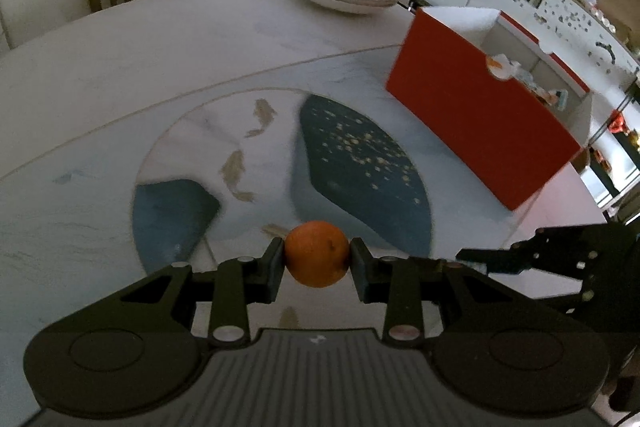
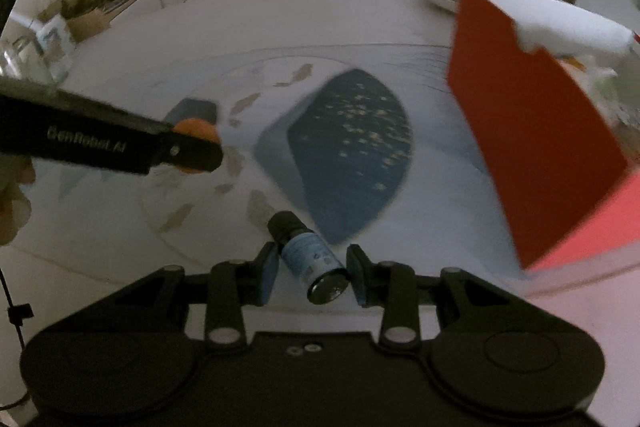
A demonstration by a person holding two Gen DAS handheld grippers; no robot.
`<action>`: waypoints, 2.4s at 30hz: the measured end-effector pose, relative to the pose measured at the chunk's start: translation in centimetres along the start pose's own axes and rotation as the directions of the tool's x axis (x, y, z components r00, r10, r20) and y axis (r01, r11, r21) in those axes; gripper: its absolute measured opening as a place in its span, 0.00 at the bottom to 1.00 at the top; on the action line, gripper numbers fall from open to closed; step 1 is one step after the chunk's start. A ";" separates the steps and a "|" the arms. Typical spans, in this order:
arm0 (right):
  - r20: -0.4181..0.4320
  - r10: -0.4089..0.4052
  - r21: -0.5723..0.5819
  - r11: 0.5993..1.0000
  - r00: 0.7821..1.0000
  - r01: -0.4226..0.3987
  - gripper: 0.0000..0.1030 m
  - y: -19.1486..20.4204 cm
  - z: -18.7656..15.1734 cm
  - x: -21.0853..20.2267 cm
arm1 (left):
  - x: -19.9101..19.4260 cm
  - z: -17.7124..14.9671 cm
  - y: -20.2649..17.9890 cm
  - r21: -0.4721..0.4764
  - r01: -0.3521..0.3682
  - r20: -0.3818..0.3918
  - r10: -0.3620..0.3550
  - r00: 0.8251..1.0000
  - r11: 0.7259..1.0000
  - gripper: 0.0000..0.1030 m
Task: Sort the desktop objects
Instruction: 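Close right tool on the blue-labelled bottle while left lifts the orange, then carry the orange in left tool while right carries the bottle over the red box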
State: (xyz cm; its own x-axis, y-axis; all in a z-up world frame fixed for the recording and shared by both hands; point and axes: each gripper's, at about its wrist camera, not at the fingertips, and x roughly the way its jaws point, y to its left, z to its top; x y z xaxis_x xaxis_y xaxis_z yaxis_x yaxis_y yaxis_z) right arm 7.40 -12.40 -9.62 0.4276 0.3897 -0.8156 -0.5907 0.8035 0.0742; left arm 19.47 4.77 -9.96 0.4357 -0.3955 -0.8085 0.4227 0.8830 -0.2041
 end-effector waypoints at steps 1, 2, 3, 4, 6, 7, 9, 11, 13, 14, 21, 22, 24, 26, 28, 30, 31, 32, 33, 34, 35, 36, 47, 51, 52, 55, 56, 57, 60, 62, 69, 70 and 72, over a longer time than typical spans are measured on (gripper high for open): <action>0.001 0.003 0.009 1.000 1.000 -0.003 0.34 -0.4 -0.2 -0.4 | 0.0 -0.1 -0.3 0.003 0.003 -0.003 -0.003 1.000 1.000 0.33; 0.003 0.006 0.016 1.000 1.000 -0.006 0.34 -0.7 -0.3 -0.8 | 0.0 -0.2 -0.7 0.004 0.009 -0.007 -0.009 1.000 1.000 0.33; 0.005 0.012 0.024 1.000 1.000 -0.012 0.32 -1.1 -0.4 -1.3 | 0.0 -0.3 -1.1 0.006 0.014 -0.011 -0.014 1.000 1.000 0.33; 0.008 0.019 0.030 0.999 1.000 -0.019 0.25 -1.4 -0.5 -1.8 | 0.0 -0.4 -1.4 0.007 0.018 -0.014 -0.018 1.000 1.000 0.33; 0.012 0.033 0.043 0.999 0.999 -0.034 0.22 -2.0 -0.6 -2.6 | -0.1 -0.6 -2.1 0.013 0.027 -0.018 -0.027 0.999 1.000 0.33; 0.011 0.032 0.037 0.999 0.999 -0.032 0.22 -2.3 -0.6 -2.8 | 0.0 -0.7 -2.4 0.017 0.029 -0.020 -0.029 0.999 0.999 0.33; 0.003 0.023 0.005 1.000 1.000 -0.023 0.22 -2.5 -0.8 -2.7 | 0.1 -0.9 -3.0 0.024 0.032 -0.025 -0.031 0.999 0.999 0.33; -0.015 0.016 -0.008 1.000 1.000 -0.016 0.22 -2.8 -1.0 -2.4 | 0.1 -1.1 -3.5 0.026 0.031 -0.030 -0.030 0.999 0.999 0.33; -0.018 0.034 -0.004 0.999 0.999 -0.035 0.22 -3.1 -1.1 -2.6 | 0.1 -1.1 -3.9 0.028 0.033 -0.030 -0.032 0.999 0.999 0.33; -0.016 0.039 -0.006 0.999 0.999 -0.039 0.22 -3.2 -1.2 -2.8 | 0.0 -1.1 -4.1 0.026 0.032 -0.030 -0.031 0.999 0.999 0.33; -0.010 0.080 -0.003 0.997 0.997 -0.080 0.22 -4.2 -0.9 -4.5 | -0.3 -0.8 -5.3 0.017 0.039 -0.022 -0.039 0.999 0.999 0.33; -0.006 0.084 -0.003 0.996 0.996 -0.084 0.22 -4.4 -0.9 -4.8 | -0.4 -0.7 -5.5 0.014 0.043 -0.022 -0.043 0.999 0.999 0.33; -0.002 0.086 -0.003 0.996 0.996 -0.086 0.22 -4.7 -0.7 -5.5 | -0.5 -0.5 -5.8 0.011 0.053 -0.020 -0.052 0.998 0.999 0.33; 0.005 0.092 0.003 0.996 0.996 -0.092 0.22 -5.1 -0.5 -6.2 | -0.7 -0.3 -6.3 0.014 0.063 -0.020 -0.062 0.998 0.998 0.33; 0.013 0.098 0.011 0.995 0.995 -0.098 0.22 -5.5 -0.3 -7.0 | -1.0 0.0 -6.9 0.021 0.075 -0.021 -0.075 0.997 0.997 0.33; 0.020 0.098 0.018 0.995 0.995 -0.099 0.22 -5.9 0.0 -7.9 | -1.4 0.4 -7.6 0.032 0.089 -0.018 -0.088 0.996 0.996 0.33; 0.026 0.100 0.021 0.995 0.995 -0.101 0.22 -6.1 0.1 -8.3 | -1.7 0.6 -7.9 0.036 0.095 -0.018 -0.094 0.995 0.995 0.33; 0.032 0.100 0.025 0.995 0.994 -0.101 0.22 -6.4 0.3 -8.8 | -1.9 0.8 -8.2 0.043 0.100 -0.016 -0.100 0.995 0.994 0.33; 0.038 0.099 0.029 0.995 0.994 -0.100 0.22 -6.7 0.5 -9.3 | -2.1 1.0 -8.6 0.051 0.105 -0.014 -0.105 0.994 0.993 0.33; 0.047 0.100 0.033 0.994 0.994 -0.101 0.22 -7.0 0.7 -9.9 | -2.3 1.3 -9.0 0.058 0.109 -0.013 -0.108 0.994 0.992 0.33; 0.055 0.100 0.037 0.994 0.993 -0.102 0.22 -7.3 0.9 -10.5 | -2.5 1.6 -9.4 0.065 0.113 -0.012 -0.113 0.994 0.991 0.33; 0.065 0.099 0.043 0.994 0.993 -0.102 0.22 -7.7 1.0 -11.0 | -2.7 1.8 -9.7 0.069 0.116 -0.011 -0.116 0.993 0.991 0.33; 0.158 0.103 0.095 0.988 0.982 -0.119 0.22 -12.0 3.5 -15.4 | -3.1 4.9 -14.1 0.126 0.140 -0.001 -0.141 0.990 0.982 0.33; 0.174 0.093 0.112 0.987 0.980 -0.114 0.22 -13.9 4.1 -15.7 | -2.6 6.0 -15.8 0.142 0.145 0.005 -0.147 0.989 0.979 0.33; 0.176 0.090 0.112 0.988 0.980 -0.111 0.22 -14.4 4.2 -15.8 | -2.4 6.2 -16.1 0.145 0.146 0.005 -0.148 0.989 0.979 0.33; 0.182 0.077 0.112 0.989 0.980 -0.098 0.22 -15.8 4.5 -15.8 | -1.8 7.0 -17.3 0.144 0.150 0.007 -0.152 0.988 0.978 0.33; 0.183 0.074 0.113 0.989 0.980 -0.096 0.22 -16.3 4.5 -15.8 | -1.7 7.3 -17.9 0.148 0.147 0.010 -0.151 0.989 0.978 0.33; 0.185 0.071 0.115 0.989 0.980 -0.094 0.22 -16.9 4.7 -15.8 | -1.5 7.6 -18.2 0.152 0.145 0.013 -0.149 0.989 0.978 0.33; 0.191 0.064 0.115 0.990 0.980 -0.087 0.22 -18.5 4.9 -15.9 | -0.9 8.5 -19.4 0.160 0.137 0.020 -0.142 0.990 0.978 0.33; 0.191 0.060 0.115 0.990 0.980 -0.083 0.22 -19.6 5.0 -15.8 | -0.5 9.1 -20.3 0.165 0.126 0.024 -0.132 0.991 0.978 0.33; 0.183 0.045 0.119 0.991 0.982 -0.068 0.22 -23.0 5.4 -15.4 | 1.9 11.0 -22.5 0.159 0.099 0.002 -0.101 0.995 0.982 0.33; 0.182 0.045 0.120 0.990 0.982 -0.067 0.22 -23.5 5.4 -15.4 | 2.2 11.2 -22.8 0.157 0.097 -0.003 -0.098 0.995 0.983 0.33; 0.181 0.045 0.122 0.990 0.983 -0.068 0.22 -24.5 5.6 -15.3 | 3.0 11.6 -23.5 0.158 0.088 -0.012 -0.088 0.996 0.983 0.33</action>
State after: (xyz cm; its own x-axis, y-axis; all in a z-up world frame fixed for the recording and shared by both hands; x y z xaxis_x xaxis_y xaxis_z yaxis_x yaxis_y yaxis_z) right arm 19.18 -35.53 4.23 0.5170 0.5005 -0.6944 -0.5305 0.8240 0.1989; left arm 20.10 -20.05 -1.16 0.3874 -0.4682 -0.7941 0.5800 0.7934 -0.1848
